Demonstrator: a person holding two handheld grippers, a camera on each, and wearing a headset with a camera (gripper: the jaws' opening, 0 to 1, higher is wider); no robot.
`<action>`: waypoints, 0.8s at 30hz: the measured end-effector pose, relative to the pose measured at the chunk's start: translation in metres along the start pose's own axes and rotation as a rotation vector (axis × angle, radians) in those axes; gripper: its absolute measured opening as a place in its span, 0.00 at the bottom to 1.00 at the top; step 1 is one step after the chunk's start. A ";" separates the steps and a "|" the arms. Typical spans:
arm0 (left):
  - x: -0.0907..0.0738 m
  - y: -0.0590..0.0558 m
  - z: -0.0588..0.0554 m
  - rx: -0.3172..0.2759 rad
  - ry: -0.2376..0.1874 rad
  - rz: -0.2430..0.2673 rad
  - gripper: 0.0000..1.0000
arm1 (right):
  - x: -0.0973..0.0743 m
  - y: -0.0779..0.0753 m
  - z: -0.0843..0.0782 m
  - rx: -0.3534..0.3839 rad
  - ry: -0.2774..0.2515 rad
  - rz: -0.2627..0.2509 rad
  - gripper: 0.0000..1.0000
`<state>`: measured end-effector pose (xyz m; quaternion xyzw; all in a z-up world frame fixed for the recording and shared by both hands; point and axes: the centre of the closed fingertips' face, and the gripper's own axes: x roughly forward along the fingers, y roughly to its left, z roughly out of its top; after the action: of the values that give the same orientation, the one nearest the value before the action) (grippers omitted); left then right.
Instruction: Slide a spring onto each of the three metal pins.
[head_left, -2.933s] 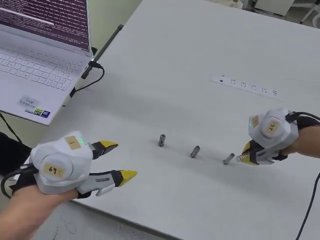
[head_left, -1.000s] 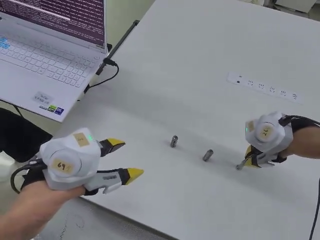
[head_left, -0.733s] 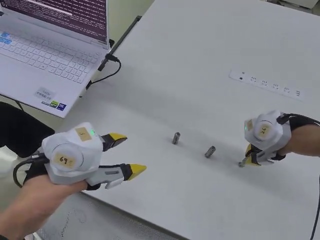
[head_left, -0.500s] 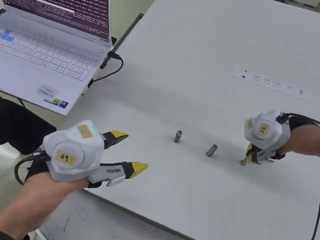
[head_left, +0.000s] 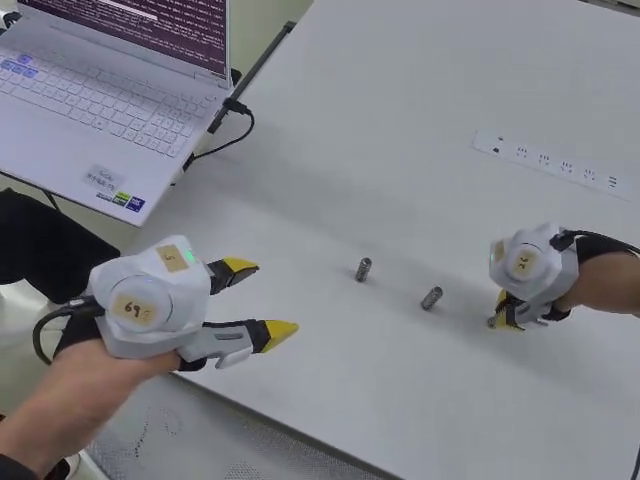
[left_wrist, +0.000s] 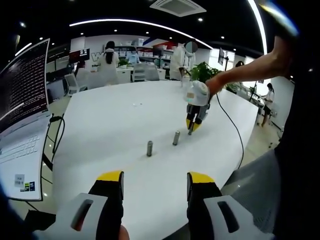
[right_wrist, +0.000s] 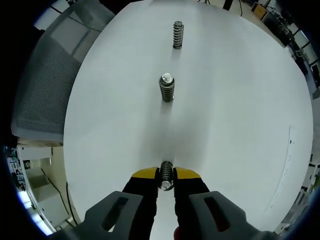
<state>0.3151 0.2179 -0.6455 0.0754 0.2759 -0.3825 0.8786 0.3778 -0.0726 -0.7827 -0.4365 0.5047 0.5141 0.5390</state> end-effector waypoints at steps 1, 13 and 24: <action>0.000 0.001 0.000 -0.001 0.000 0.001 0.45 | 0.000 0.000 0.000 0.003 -0.001 -0.001 0.09; 0.001 0.001 0.002 0.001 -0.005 -0.001 0.45 | -0.002 -0.002 -0.002 0.002 0.006 -0.022 0.17; 0.001 -0.003 0.008 0.012 -0.018 -0.014 0.45 | -0.020 -0.002 -0.009 0.013 -0.008 -0.065 0.28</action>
<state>0.3171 0.2125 -0.6398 0.0753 0.2661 -0.3911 0.8778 0.3800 -0.0841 -0.7643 -0.4471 0.4914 0.4949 0.5601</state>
